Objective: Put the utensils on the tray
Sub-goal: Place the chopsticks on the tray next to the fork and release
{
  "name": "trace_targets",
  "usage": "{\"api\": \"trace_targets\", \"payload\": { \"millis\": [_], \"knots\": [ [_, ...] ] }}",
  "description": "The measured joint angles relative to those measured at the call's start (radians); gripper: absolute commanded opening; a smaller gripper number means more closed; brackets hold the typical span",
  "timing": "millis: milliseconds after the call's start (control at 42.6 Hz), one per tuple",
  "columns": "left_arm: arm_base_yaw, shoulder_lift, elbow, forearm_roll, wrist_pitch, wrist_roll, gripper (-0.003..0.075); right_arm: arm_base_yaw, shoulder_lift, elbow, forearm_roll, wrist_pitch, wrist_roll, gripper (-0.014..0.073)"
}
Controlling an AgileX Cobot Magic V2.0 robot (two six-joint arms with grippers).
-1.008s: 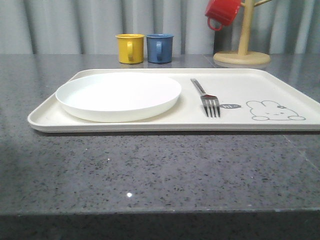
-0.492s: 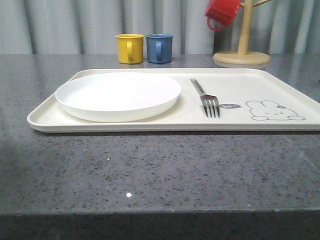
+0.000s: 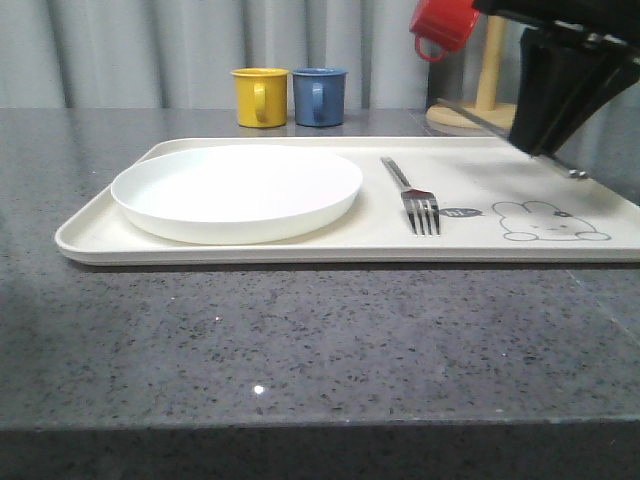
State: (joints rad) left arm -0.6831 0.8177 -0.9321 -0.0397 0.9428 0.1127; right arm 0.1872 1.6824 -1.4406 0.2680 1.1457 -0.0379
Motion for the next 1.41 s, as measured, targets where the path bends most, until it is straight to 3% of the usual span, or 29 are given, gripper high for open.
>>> {"api": "trace_targets", "payload": {
  "millis": [235, 422, 680, 844, 985, 1149, 1243, 1407],
  "knots": [
    [0.0, 0.0, 0.0, 0.0, 0.0, 0.0, 0.0416, 0.017, 0.074, 0.0, 0.021, -0.065, 0.146, 0.0093],
    [0.0, 0.0, 0.0, 0.0, -0.002, 0.0, 0.0416, 0.028, 0.102, 0.0, 0.054, -0.076, 0.178, 0.0131],
    [0.0, 0.0, 0.0, 0.0, -0.002, 0.0, 0.0416, 0.044, 0.113, 0.0, 0.068, -0.076, 0.183, 0.0348],
    [0.0, 0.0, 0.0, 0.0, -0.002, 0.0, 0.0416, 0.044, 0.113, 0.0, 0.071, -0.074, 0.174, 0.0364],
    [0.0, 0.0, 0.0, 0.0, -0.002, 0.0, 0.0416, 0.044, 0.071, -0.004, -0.001, -0.069, 0.107, 0.0364],
    [0.0, 0.0, 0.0, 0.0, -0.002, 0.0, 0.0416, 0.032, -0.034, -0.008, -0.178, 0.002, 0.073, 0.0364],
    [0.0, 0.0, 0.0, 0.0, -0.002, 0.0, 0.0416, -0.026, -0.085, -0.008, -0.268, 0.045, 0.066, 0.0364],
    [0.0, 0.0, 0.0, 0.0, -0.002, 0.0, 0.0416, -0.174, -0.11, -0.008, -0.315, 0.077, 0.038, 0.0364]
  ]
}}
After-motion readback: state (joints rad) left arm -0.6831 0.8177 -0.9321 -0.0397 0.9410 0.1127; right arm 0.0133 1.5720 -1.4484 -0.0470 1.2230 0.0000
